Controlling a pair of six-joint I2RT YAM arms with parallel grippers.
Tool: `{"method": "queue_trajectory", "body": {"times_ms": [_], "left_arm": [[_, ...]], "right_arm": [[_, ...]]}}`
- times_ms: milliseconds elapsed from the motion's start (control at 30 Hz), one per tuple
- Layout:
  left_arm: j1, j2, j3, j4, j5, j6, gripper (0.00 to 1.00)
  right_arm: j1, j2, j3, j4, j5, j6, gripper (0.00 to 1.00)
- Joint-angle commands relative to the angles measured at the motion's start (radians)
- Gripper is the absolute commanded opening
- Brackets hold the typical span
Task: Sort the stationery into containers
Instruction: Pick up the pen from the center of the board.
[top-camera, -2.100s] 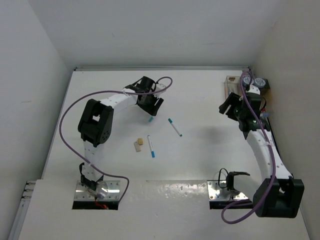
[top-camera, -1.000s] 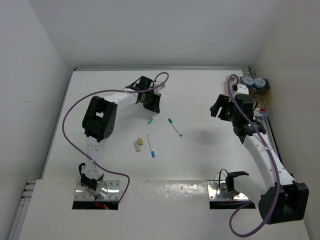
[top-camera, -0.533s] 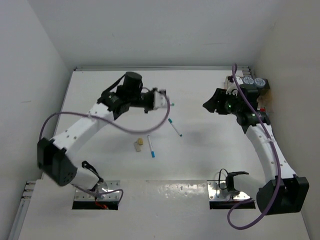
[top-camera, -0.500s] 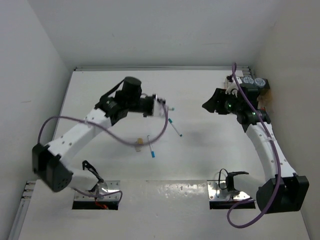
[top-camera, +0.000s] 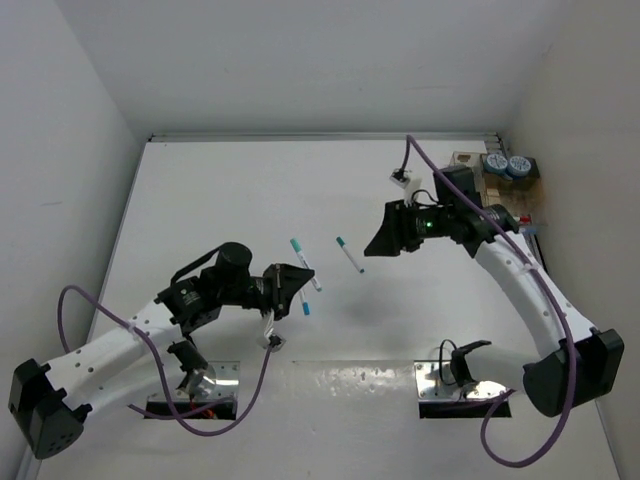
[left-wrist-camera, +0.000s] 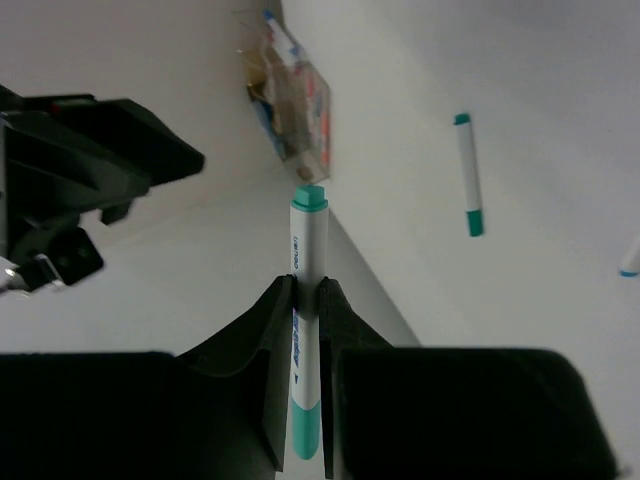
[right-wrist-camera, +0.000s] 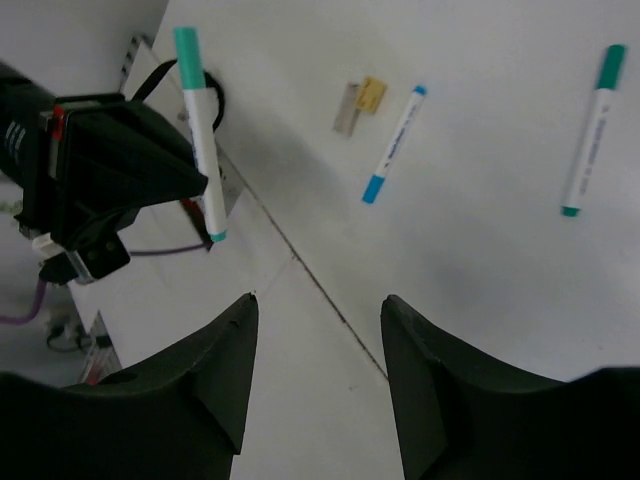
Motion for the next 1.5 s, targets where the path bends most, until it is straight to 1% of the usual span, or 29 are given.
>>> {"method": "queue_trajectory", "body": {"times_ms": [0, 133, 267, 533, 700, 967, 1100, 1133, 1233, 1333, 1367, 1400, 1433, 1467], "left_arm": [[-0.04, -0.031, -0.007, 0.123, 0.073, 0.271, 0.0], [-0.083, -0.035, -0.013, 0.158, 0.073, 0.281, 0.0], [-0.113, -0.014, 0.007, 0.175, 0.041, 0.251, 0.0], [-0.156, 0.012, 0.005, 0.233, 0.017, 0.232, 0.0], [-0.161, 0.011, 0.002, 0.245, 0.007, 0.219, 0.0], [-0.163, 0.021, -0.001, 0.279, 0.01, 0.205, 0.0], [-0.167, 0.029, 0.002, 0.29, 0.004, 0.196, 0.0], [-0.167, 0.032, 0.004, 0.29, 0.003, 0.196, 0.0], [-0.169, 0.029, 0.001, 0.296, 0.0, 0.189, 0.0], [-0.17, 0.031, -0.002, 0.295, -0.002, 0.179, 0.0], [-0.169, 0.031, -0.002, 0.296, -0.003, 0.179, 0.0], [-0.172, 0.034, -0.002, 0.334, -0.006, 0.179, 0.0], [-0.17, 0.035, -0.002, 0.339, -0.008, 0.177, 0.0], [-0.169, 0.037, -0.002, 0.344, -0.01, 0.17, 0.0]], "right_arm": [[0.077, -0.013, 0.008, 0.011, -0.027, 0.024, 0.52], [0.116, 0.032, 0.026, 0.058, -0.018, 0.067, 0.52], [0.167, 0.102, 0.098, 0.081, -0.013, 0.072, 0.49], [0.276, 0.202, 0.224, 0.087, -0.024, 0.085, 0.49], [0.316, 0.208, 0.218, 0.091, -0.03, 0.084, 0.48], [0.341, 0.207, 0.216, 0.1, -0.055, 0.092, 0.5], [0.353, 0.214, 0.216, 0.103, -0.084, 0.087, 0.45], [0.357, 0.216, 0.216, 0.104, -0.098, 0.087, 0.41], [0.365, 0.216, 0.207, 0.104, -0.104, 0.085, 0.36], [0.367, 0.217, 0.199, 0.103, -0.108, 0.084, 0.35], [0.365, 0.217, 0.198, 0.104, -0.11, 0.082, 0.34], [0.367, 0.219, 0.198, 0.104, -0.11, 0.082, 0.31], [0.37, 0.221, 0.199, 0.104, -0.113, 0.082, 0.24], [0.37, 0.222, 0.201, 0.103, -0.115, 0.082, 0.21]]}}
